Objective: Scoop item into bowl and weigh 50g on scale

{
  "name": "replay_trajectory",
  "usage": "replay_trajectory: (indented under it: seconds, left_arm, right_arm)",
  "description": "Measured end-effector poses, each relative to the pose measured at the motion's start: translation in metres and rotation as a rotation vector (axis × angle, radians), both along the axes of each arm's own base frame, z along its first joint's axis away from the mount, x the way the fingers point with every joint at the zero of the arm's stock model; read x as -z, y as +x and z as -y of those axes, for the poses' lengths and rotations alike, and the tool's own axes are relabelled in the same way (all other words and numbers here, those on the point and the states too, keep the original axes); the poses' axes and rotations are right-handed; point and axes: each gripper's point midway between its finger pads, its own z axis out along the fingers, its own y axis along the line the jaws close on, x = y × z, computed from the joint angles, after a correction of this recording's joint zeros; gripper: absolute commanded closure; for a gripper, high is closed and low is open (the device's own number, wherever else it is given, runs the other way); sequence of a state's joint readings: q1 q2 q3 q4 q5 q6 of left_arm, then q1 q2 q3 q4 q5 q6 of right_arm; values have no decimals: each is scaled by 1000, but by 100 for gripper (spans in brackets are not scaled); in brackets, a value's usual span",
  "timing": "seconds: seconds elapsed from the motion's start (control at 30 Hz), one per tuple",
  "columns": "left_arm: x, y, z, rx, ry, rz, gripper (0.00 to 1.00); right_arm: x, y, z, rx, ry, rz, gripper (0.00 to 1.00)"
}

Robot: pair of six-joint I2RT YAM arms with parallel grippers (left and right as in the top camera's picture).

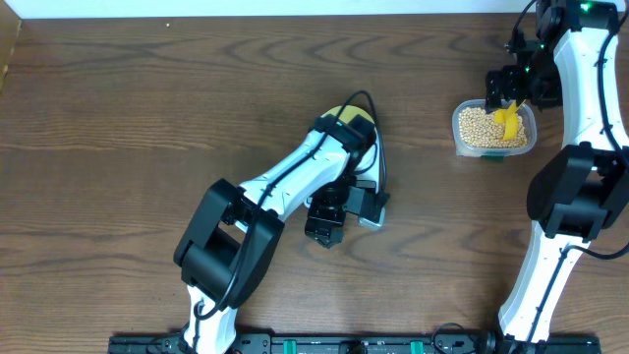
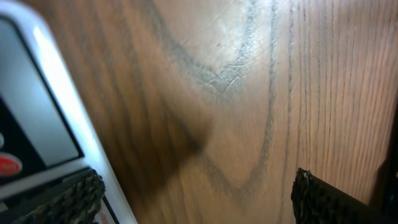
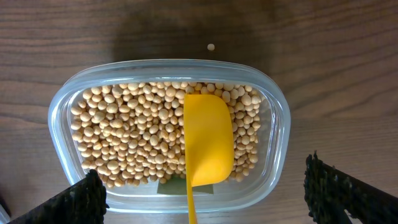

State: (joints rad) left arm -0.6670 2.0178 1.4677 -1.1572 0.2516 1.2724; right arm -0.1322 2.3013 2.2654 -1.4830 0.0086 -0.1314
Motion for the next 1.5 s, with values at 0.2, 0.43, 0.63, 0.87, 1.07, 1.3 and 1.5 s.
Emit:
replay_trajectory:
  seconds: [0.2, 0.43, 0.63, 0.87, 1.07, 1.3, 1.5]
  left_arm:
    - [2, -3, 6, 91, 18, 40, 2]
    - [7, 17, 9, 111, 23, 136, 2]
    - [14, 31, 6, 119, 48, 209, 2]
    - [17, 32, 3, 124, 70, 213, 2]
    - [17, 31, 3, 124, 74, 212, 2]
    - [17, 29, 5, 132, 74, 213, 2]
    - [17, 24, 11, 156, 74, 216, 2]
  right_arm:
    - [0, 0, 0, 0, 0, 0, 1]
    - [0, 0, 0, 0, 0, 0, 1]
    - [0, 0, 0, 0, 0, 0, 1]
    - [0, 0, 0, 0, 0, 0, 1]
    - [0, 0, 0, 0, 0, 0, 1]
    - [0, 0, 0, 0, 0, 0, 1]
    - [0, 0, 0, 0, 0, 0, 1]
